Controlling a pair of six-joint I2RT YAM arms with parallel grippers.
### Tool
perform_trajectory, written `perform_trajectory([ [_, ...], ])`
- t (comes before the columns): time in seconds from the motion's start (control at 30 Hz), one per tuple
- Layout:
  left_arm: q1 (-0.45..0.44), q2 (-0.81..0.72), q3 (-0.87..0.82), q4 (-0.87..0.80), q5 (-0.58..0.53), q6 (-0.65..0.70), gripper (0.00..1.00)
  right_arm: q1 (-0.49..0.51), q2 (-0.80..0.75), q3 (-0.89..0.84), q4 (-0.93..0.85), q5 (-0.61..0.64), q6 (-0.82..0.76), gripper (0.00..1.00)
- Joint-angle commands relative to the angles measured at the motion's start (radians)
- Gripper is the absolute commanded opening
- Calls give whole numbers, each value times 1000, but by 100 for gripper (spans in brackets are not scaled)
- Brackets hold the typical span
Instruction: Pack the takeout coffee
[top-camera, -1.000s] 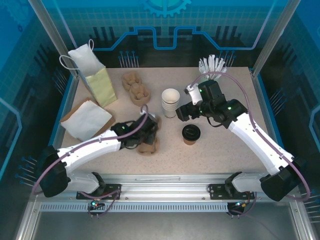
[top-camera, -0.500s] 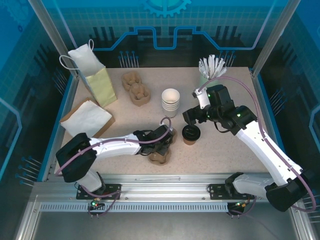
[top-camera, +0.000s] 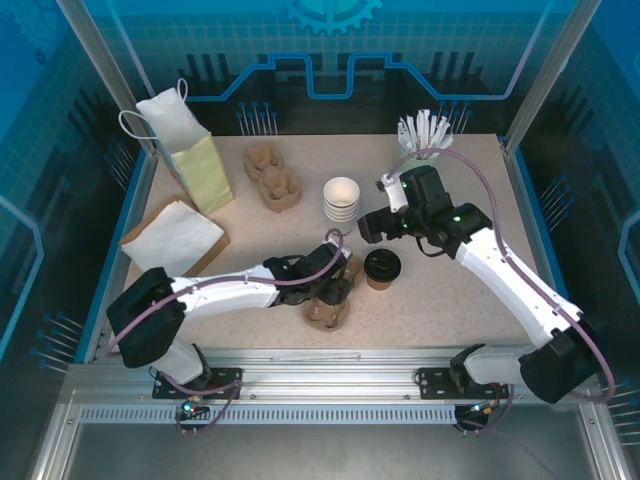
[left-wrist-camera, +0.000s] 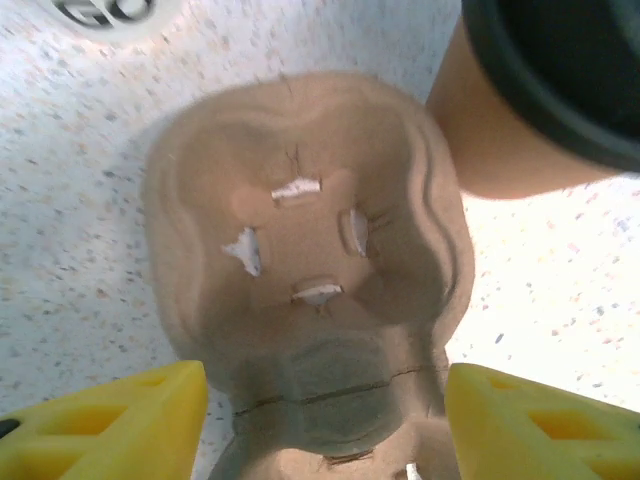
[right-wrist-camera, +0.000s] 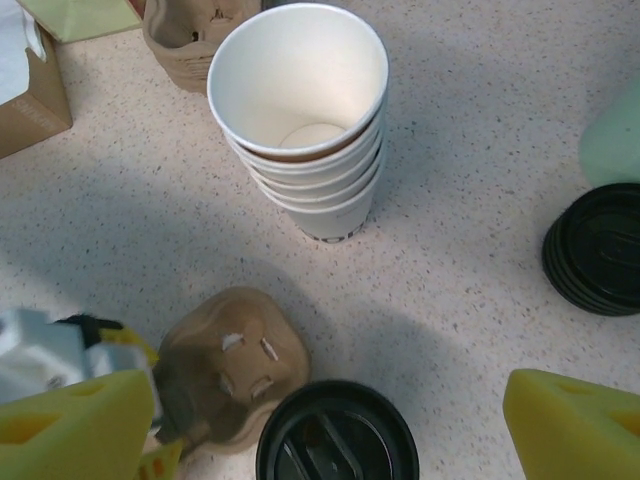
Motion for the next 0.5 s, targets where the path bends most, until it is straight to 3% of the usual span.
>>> perform_trajectory([
  [0.0,87,-95,-12,39,58,0,66,-16,35,-22,99,-46,19,92],
  [0.07,171,-97,-25,104,155,-10,68,-20,55,-24,120,-56,32,92],
  [0.17,249,-35,-17,222,212,-2,72,-25,70,-25,131,-52,38,92],
  [0.47,300,163,45,465,163,55,74,-83,23,-59,110,-61,36,92],
])
